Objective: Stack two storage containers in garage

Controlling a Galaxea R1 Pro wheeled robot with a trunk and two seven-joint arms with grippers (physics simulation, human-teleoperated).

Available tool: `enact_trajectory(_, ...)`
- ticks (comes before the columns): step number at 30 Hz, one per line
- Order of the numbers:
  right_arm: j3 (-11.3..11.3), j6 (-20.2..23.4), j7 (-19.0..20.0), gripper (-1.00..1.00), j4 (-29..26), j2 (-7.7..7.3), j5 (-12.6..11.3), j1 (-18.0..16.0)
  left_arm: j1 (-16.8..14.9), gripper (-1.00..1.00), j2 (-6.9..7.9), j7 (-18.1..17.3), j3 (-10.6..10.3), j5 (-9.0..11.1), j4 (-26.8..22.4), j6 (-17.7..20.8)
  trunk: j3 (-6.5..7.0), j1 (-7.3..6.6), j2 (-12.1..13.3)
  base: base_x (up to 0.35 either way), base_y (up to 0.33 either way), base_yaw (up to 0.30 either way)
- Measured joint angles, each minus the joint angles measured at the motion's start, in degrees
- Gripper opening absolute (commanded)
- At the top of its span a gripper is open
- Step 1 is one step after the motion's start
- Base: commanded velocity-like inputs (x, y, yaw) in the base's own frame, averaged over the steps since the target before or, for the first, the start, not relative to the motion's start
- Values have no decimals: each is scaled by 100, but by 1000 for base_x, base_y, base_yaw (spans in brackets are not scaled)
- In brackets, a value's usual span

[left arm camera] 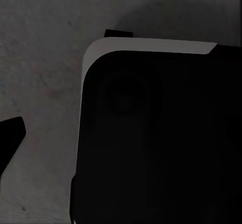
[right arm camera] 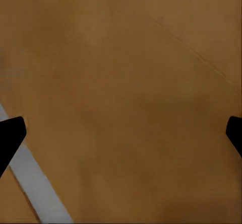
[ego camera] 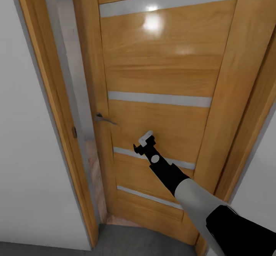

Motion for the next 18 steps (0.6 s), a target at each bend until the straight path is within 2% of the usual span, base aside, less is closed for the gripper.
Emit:
enact_trajectory(1,2,22,-5,100,20,0,101,-2,0,100,0,0,0,1,0,2,0,0,0,320,0,0)
enact_trajectory(10,-15,20,-53,100,32,0,71,0,0,100,0,2,0,1,0,3,-1,0,1,320,0,0)
enact_trajectory(18,-67,-36,-430,100,27,0,37,1,-1,100,0,7,0,1,0,0,-1,1,1,309,0,0)
